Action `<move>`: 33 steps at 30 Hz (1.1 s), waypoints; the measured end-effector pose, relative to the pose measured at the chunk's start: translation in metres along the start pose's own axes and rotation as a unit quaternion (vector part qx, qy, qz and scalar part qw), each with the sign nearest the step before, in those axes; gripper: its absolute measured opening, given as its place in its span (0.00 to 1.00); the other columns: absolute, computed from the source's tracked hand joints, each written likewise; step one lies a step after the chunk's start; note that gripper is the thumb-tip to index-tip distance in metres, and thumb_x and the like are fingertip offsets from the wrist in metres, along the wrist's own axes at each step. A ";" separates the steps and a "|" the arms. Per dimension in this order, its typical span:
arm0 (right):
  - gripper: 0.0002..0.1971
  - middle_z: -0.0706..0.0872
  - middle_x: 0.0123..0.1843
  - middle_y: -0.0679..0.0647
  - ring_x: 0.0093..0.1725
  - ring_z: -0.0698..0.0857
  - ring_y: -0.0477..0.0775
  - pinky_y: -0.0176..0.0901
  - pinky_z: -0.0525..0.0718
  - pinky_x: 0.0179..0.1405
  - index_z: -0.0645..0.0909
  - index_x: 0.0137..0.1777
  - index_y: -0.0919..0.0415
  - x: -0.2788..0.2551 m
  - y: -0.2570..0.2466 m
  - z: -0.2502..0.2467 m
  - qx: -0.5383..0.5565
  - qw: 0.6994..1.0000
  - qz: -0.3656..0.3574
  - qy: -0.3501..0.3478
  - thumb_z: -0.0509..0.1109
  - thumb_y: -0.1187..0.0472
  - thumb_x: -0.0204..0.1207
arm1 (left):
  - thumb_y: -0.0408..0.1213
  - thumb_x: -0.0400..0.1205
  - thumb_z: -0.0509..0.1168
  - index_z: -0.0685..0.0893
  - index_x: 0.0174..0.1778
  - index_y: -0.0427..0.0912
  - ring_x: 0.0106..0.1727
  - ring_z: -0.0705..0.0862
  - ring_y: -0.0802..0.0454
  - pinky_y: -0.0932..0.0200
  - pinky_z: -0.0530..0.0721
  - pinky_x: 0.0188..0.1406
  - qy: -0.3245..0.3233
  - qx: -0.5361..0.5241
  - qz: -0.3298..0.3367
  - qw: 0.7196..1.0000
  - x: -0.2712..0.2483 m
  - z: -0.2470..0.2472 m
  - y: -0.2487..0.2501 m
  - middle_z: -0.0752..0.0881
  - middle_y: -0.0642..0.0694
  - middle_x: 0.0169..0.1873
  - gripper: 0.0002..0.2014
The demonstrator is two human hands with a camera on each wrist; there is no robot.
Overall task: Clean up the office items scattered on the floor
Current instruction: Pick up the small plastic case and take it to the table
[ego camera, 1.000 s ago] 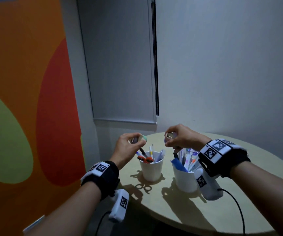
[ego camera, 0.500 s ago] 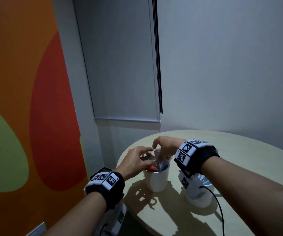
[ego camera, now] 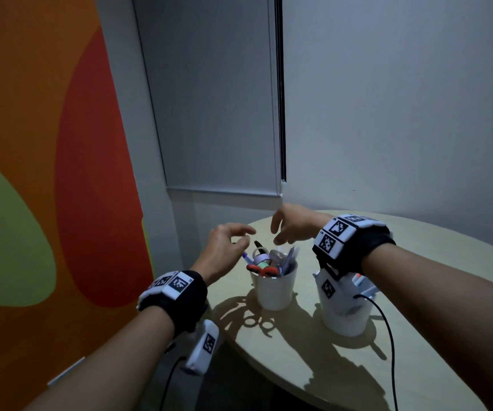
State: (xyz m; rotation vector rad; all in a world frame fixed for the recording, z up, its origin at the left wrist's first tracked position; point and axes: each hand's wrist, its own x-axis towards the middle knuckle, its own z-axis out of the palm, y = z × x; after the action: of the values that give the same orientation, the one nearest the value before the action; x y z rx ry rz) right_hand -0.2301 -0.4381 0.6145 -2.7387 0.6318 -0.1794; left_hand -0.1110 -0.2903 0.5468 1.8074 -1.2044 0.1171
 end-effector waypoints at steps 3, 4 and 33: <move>0.11 0.91 0.45 0.61 0.36 0.91 0.56 0.37 0.86 0.27 0.87 0.53 0.67 -0.006 -0.020 -0.001 0.040 0.999 -0.029 0.021 0.78 0.65 0.73 | 0.31 0.81 0.65 0.91 0.54 0.45 0.53 0.87 0.61 0.59 0.86 0.55 0.034 -0.017 -0.003 0.999 -0.010 -0.020 -0.001 0.90 0.52 0.51 0.11; 0.10 0.92 0.45 0.62 0.37 0.92 0.57 0.38 0.88 0.29 0.87 0.53 0.68 -0.009 -0.031 0.001 0.057 0.997 -0.044 0.023 0.77 0.65 0.74 | 0.31 0.81 0.65 0.91 0.54 0.43 0.51 0.88 0.58 0.57 0.89 0.51 0.044 -0.029 -0.007 0.999 -0.015 -0.027 -0.002 0.90 0.50 0.50 0.11; 0.08 0.89 0.35 0.66 0.35 0.89 0.64 0.61 0.90 0.43 0.88 0.46 0.72 0.012 -0.027 0.748 -0.010 0.870 0.052 -0.490 0.72 0.68 0.72 | 0.25 0.79 0.60 0.85 0.41 0.31 0.31 0.82 0.42 0.41 0.85 0.36 -0.273 -0.058 -0.561 0.779 -0.496 0.108 -0.524 0.85 0.33 0.29 0.08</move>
State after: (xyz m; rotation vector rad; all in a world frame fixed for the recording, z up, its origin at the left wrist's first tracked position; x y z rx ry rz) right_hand -0.0643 -0.2091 -0.0788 -2.3386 0.4482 1.1646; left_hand -0.0066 0.0127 -0.1089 2.2174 -0.2627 -1.2028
